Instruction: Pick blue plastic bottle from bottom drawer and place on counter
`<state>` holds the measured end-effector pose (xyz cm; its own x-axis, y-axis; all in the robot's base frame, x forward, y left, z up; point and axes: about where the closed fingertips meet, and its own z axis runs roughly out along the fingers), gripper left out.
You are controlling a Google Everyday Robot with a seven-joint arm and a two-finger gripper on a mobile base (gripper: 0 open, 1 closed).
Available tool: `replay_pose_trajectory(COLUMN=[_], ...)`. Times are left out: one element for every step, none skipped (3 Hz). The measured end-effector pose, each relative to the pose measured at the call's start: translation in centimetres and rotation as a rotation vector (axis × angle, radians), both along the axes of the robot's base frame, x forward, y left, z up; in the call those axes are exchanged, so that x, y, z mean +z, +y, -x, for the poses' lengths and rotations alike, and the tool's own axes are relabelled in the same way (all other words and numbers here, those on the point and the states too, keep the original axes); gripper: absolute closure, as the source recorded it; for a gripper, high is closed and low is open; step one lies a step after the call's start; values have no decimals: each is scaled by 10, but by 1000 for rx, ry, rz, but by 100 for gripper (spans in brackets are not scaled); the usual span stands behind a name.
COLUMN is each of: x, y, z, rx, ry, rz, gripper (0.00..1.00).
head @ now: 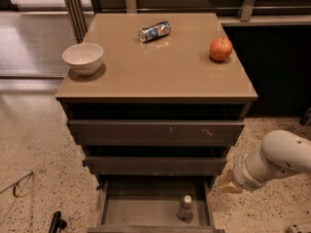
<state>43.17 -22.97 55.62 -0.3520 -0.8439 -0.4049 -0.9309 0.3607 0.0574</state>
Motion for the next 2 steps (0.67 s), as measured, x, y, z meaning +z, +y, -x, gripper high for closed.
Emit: replay_pose_trajectory(x=[-5, -50], y=[0, 6], z=[1, -2], rx=[1, -7], ry=[3, -55], rz=[-2, -113], gripper=[100, 100])
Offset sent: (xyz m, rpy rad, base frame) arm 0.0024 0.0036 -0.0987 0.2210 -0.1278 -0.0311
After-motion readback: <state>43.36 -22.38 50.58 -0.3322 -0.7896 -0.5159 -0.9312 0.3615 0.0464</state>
